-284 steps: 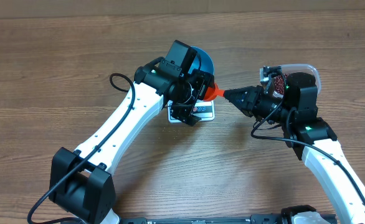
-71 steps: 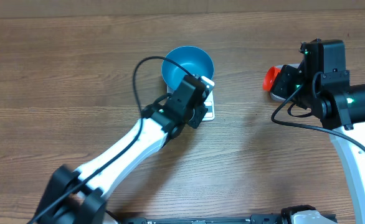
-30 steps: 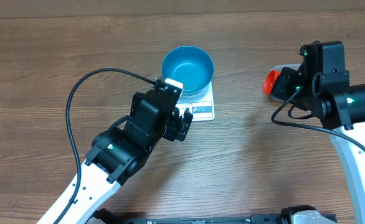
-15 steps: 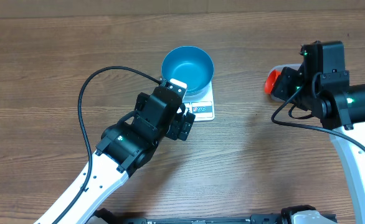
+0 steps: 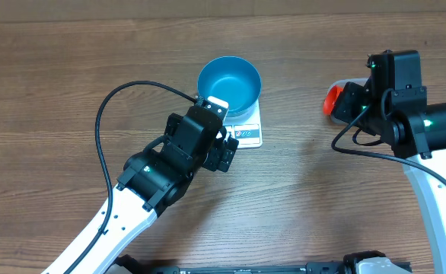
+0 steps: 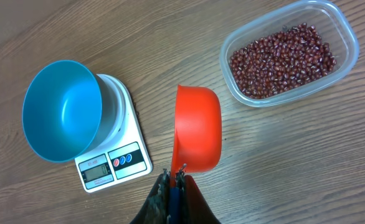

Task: Scoop item into bowl and weigh 150g on scale
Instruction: 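Raise the left gripper back from the scale, then move the held scoop with the right gripper over the bean tub, then dip the scoop into the red beans with the right gripper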

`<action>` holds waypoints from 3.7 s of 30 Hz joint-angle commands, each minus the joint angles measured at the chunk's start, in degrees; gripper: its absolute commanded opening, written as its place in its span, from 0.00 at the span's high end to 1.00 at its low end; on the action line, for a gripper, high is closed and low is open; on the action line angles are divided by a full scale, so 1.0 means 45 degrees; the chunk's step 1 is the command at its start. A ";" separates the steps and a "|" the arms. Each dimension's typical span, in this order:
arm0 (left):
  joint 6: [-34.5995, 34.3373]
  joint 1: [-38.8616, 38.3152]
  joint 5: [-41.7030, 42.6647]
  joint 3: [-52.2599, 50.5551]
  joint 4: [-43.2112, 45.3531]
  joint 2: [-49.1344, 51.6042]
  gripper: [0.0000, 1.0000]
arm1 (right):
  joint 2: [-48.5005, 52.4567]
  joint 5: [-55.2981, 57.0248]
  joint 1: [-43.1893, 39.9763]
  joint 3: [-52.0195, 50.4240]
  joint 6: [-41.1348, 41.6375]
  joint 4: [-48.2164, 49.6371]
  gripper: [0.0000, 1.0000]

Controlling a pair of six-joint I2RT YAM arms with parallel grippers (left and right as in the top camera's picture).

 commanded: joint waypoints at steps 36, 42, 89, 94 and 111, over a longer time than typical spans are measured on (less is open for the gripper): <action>-0.0175 0.0073 -0.0262 0.0112 0.0053 0.0063 0.01 | 0.0835 0.0709 -0.2798 0.0248 -0.6581 0.2006 0.96; -0.0175 0.0073 -0.0262 0.0112 0.0049 0.0063 0.01 | 0.2861 -0.3002 -0.5289 0.0248 -0.9165 0.2016 0.96; -0.0175 0.0073 -0.0262 0.0112 0.0049 0.0063 0.01 | 0.6178 -0.3954 -0.5727 -0.0505 -1.1361 0.2841 0.96; -0.0175 0.0073 -0.0262 0.0112 0.0049 0.0063 0.00 | 0.6183 -0.4522 -0.5727 -0.0505 -1.1336 0.2730 0.96; -0.0175 0.0073 -0.0262 0.0112 0.0049 0.0063 0.01 | 0.6183 -0.5469 -0.5727 -0.0505 -1.1332 0.2608 0.96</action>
